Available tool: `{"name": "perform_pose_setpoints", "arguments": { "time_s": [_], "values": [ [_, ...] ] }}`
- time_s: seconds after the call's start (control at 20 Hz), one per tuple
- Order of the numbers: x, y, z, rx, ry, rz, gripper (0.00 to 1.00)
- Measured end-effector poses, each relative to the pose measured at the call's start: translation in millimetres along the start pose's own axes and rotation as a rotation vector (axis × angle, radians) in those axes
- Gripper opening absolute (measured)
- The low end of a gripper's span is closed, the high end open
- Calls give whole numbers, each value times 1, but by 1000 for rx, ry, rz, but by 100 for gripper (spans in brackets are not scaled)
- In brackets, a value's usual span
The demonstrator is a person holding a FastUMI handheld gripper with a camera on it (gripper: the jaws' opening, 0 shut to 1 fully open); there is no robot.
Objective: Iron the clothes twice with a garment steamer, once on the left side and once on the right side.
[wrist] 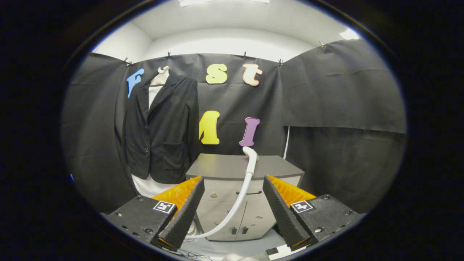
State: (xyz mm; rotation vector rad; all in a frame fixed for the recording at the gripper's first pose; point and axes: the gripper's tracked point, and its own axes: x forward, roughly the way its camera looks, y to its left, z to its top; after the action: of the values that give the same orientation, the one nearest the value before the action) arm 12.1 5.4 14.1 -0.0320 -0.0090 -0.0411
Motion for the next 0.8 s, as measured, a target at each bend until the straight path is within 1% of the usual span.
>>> {"name": "perform_pose_setpoints", "arguments": {
  "time_s": [0.15,0.35,0.55,0.8],
  "values": [
    [9,-5,9,5,-9,-17,100],
    [37,-18,22,18,-16,-41,100],
    [90,-33,32,16,-19,-52,100],
    [188,-55,35,25,14,-40,100]
  ]
}}
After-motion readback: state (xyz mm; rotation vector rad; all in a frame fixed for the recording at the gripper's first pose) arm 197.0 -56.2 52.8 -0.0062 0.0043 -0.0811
